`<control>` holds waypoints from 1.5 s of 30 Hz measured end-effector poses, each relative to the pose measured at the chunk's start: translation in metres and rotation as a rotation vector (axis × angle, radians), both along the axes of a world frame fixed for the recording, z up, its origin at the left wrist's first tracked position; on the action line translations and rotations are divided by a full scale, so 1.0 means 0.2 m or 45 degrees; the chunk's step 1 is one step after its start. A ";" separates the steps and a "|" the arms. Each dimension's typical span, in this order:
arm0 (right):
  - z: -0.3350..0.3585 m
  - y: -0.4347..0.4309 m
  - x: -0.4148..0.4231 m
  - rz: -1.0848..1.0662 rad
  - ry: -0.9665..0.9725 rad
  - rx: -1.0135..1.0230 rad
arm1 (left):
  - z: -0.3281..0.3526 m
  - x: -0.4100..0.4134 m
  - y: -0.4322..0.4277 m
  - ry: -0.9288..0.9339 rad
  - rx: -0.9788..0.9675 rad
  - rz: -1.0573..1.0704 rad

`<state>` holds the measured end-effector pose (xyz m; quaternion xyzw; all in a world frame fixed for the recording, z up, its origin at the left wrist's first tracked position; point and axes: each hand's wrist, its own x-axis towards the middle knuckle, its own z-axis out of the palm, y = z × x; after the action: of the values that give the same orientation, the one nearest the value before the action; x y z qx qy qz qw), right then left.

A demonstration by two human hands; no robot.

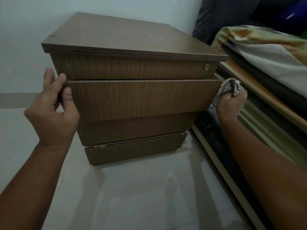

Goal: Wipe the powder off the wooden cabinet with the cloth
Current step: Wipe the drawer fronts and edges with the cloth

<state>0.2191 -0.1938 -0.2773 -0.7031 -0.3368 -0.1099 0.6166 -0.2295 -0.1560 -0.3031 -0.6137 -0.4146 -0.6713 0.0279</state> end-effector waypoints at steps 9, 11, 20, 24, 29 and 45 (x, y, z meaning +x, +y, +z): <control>0.25 0.07 -0.44 0.257 -0.435 0.692 | 0.04 -0.01 0.02 0.209 0.027 0.230; 0.24 0.09 -0.58 0.375 -0.538 0.642 | 0.05 0.00 0.03 0.248 -0.030 0.186; 0.04 0.16 -1.38 0.979 -0.383 0.494 | 0.04 -0.07 0.03 0.373 -0.173 0.045; -0.14 0.20 -1.60 0.924 -0.881 0.313 | 0.05 -0.07 0.02 0.313 -0.358 -0.192; -0.33 0.24 -1.69 0.881 -1.088 0.062 | 0.03 -0.10 0.02 0.545 -0.214 -0.093; -0.43 0.31 -1.25 0.535 -1.268 -0.024 | -0.06 -0.05 0.05 0.340 -0.145 -0.014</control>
<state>-0.0301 -0.1312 -0.3628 -0.4890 -0.7227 -0.3010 0.3848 -0.2403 -0.1451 -0.3157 -0.7003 -0.4414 -0.5592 0.0443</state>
